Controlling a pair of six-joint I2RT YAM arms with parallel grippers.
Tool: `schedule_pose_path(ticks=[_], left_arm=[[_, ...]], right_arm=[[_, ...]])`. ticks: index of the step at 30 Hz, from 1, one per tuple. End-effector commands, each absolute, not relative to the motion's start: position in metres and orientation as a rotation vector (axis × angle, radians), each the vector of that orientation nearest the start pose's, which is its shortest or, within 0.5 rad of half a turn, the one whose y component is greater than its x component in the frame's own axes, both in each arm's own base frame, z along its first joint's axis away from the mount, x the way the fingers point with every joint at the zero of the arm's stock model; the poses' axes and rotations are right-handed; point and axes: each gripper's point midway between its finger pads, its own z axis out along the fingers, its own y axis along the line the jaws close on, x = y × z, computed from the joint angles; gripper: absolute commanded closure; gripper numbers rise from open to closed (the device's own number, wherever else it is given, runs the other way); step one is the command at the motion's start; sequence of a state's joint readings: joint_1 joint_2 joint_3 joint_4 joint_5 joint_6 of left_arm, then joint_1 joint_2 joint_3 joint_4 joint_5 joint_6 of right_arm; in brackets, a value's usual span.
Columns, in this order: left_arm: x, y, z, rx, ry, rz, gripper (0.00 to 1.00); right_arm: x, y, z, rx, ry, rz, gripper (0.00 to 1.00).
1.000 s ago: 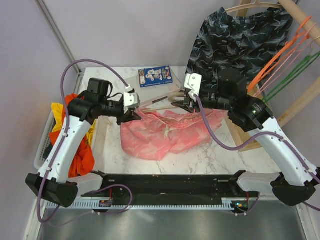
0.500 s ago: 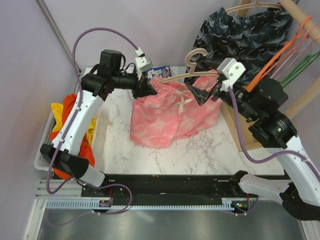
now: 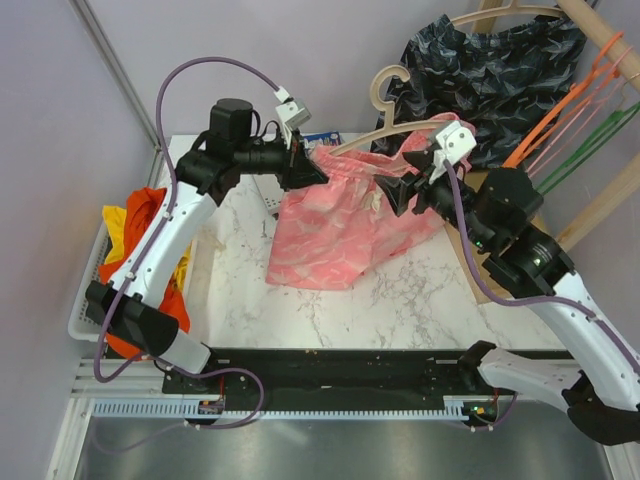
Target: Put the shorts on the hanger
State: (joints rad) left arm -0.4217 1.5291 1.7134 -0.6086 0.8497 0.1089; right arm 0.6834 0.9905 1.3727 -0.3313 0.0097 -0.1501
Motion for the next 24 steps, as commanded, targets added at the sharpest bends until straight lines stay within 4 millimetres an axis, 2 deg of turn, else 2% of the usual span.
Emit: schedule_pose_path(ticks=[1, 3, 4, 6, 7, 9, 10, 13, 15, 17, 21, 22, 24], left_arm=[[0.292, -0.293, 0.409, 0.98, 1.561, -1.102, 0.98], [0.288, -0.293, 0.408, 0.971, 1.555, -1.107, 0.98], [0.29, -0.294, 0.406, 0.959, 1.556, -1.107, 0.98], [0.288, -0.293, 0.407, 0.953, 1.554, -1.106, 0.98], [0.288, -0.293, 0.407, 0.945, 1.554, -1.109, 0.98], [0.287, -0.294, 0.408, 0.937, 1.551, -1.12, 0.98], [0.288, -0.294, 0.409, 0.932, 1.552, -1.122, 0.98], [0.288, -0.294, 0.414, 0.921, 1.544, -1.123, 0.98], [0.29, -0.294, 0.415, 0.912, 1.539, -1.116, 0.98], [0.289, -0.294, 0.414, 0.912, 1.539, -1.121, 0.98], [0.287, -0.299, 0.412, 0.911, 1.534, -1.137, 0.98], [0.288, -0.3, 0.412, 0.911, 1.535, -1.135, 0.98], [0.287, -0.302, 0.413, 0.912, 1.529, -1.133, 0.98]], right_arm=[[0.277, 0.224, 0.471, -0.336, 1.491, 0.66, 0.28], [0.289, 0.237, 0.472, -0.271, 1.548, 0.715, 0.27], [0.3, 0.237, 0.47, -0.097, 1.593, 0.773, 0.28], [0.308, 0.239, 0.462, 0.045, 1.639, 0.819, 0.35], [0.311, 0.241, 0.457, 0.136, 1.66, 0.861, 0.34], [0.311, 0.251, 0.454, 0.112, 1.668, 0.896, 0.34], [0.315, 0.253, 0.448, 0.142, 1.685, 0.902, 0.34], [0.316, 0.253, 0.446, 0.133, 1.676, 0.883, 0.29], [0.321, 0.244, 0.445, 0.223, 1.677, 0.866, 0.26], [0.324, 0.244, 0.442, 0.306, 1.686, 0.899, 0.25], [0.329, 0.253, 0.435, 0.41, 1.684, 0.983, 0.29], [0.332, 0.255, 0.427, 0.421, 1.692, 0.986, 0.3], [0.335, 0.257, 0.429, 0.455, 1.671, 1.014, 0.31]])
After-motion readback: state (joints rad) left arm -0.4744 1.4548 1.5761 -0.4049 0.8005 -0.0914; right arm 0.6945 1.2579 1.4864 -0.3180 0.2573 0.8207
